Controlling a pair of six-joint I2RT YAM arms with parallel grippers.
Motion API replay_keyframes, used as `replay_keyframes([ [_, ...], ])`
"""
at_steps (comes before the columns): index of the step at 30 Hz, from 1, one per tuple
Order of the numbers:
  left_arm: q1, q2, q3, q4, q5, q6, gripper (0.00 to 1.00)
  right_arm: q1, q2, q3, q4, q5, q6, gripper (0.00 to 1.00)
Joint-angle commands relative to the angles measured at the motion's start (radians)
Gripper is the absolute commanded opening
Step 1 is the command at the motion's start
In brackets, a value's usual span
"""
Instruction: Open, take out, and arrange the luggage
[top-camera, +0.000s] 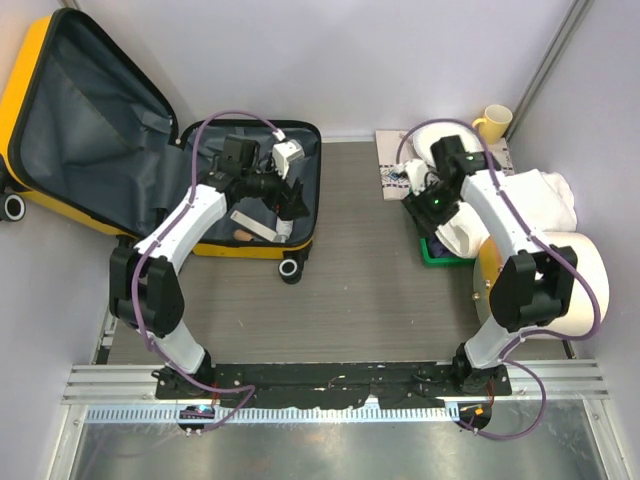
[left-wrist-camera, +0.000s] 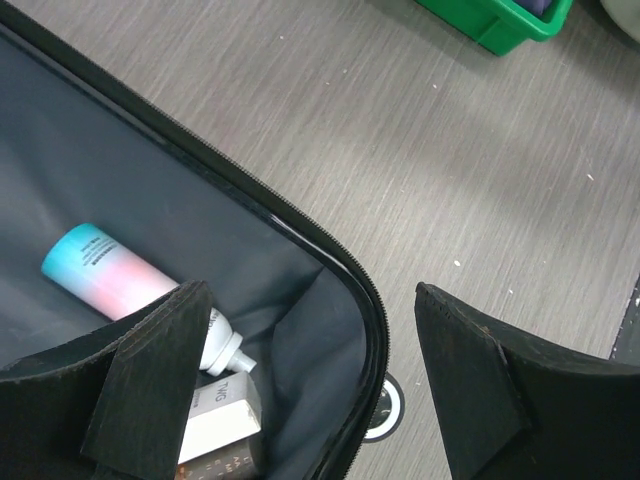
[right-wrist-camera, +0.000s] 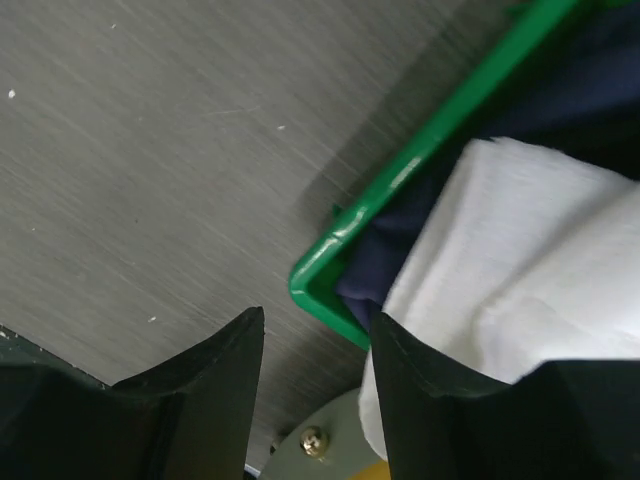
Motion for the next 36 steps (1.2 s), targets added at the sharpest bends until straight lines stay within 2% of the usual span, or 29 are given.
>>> replay_keyframes([
  [1, -0.002, -0.074, 0.010, -0.013, -0.060, 0.004, 0.86, 0.060, 0.025, -0.125, 0.138, 0.013, 0.023, 0.51],
  [7, -0.003, -0.087, -0.011, -0.006, -0.077, -0.057, 0.86, 0.063, 0.129, -0.168, 0.233, 0.063, -0.003, 0.49],
  [10, -0.002, -0.082, -0.011, 0.008, -0.091, -0.094, 0.86, 0.060, 0.189, -0.159, 0.294, 0.150, 0.004, 0.47],
  [13, -0.002, -0.085, -0.014, 0.002, -0.109, -0.089, 0.86, 0.031, 0.223, -0.145, 0.349, 0.253, 0.024, 0.43],
  [16, -0.002, -0.088, -0.013, -0.023, -0.117, -0.074, 0.86, -0.021, 0.247, -0.104, 0.359, 0.275, 0.064, 0.33],
  [17, -0.002, -0.087, -0.014, -0.027, -0.121, -0.073, 0.86, -0.032, 0.247, -0.096, 0.368, 0.283, 0.070, 0.25],
  [23, -0.002, -0.088, -0.025, -0.050, -0.112, -0.062, 0.86, -0.055, 0.206, -0.076, 0.373, 0.287, 0.072, 0.22],
  [25, -0.002, -0.084, -0.022, -0.060, -0.109, -0.057, 0.86, -0.064, 0.185, -0.069, 0.357, 0.278, 0.058, 0.32],
  [26, -0.002, -0.082, -0.018, -0.066, -0.103, -0.054, 0.87, -0.067, 0.174, -0.059, 0.325, 0.266, 0.054, 0.51],
  [28, -0.002, -0.073, -0.004, -0.072, -0.080, -0.048, 0.87, -0.073, 0.125, -0.014, 0.244, 0.157, 0.034, 0.70],
  [31, -0.003, -0.067, 0.005, -0.081, -0.054, -0.045, 0.87, -0.073, 0.022, 0.046, 0.163, 0.015, 0.018, 0.82],
  [33, -0.008, -0.070, 0.001, -0.083, -0.049, -0.042, 0.88, -0.072, -0.018, 0.117, 0.089, -0.068, 0.017, 0.84],
  [36, -0.008, -0.076, -0.007, -0.095, -0.051, -0.024, 0.88, -0.073, -0.062, 0.207, 0.015, -0.087, 0.060, 0.84],
])
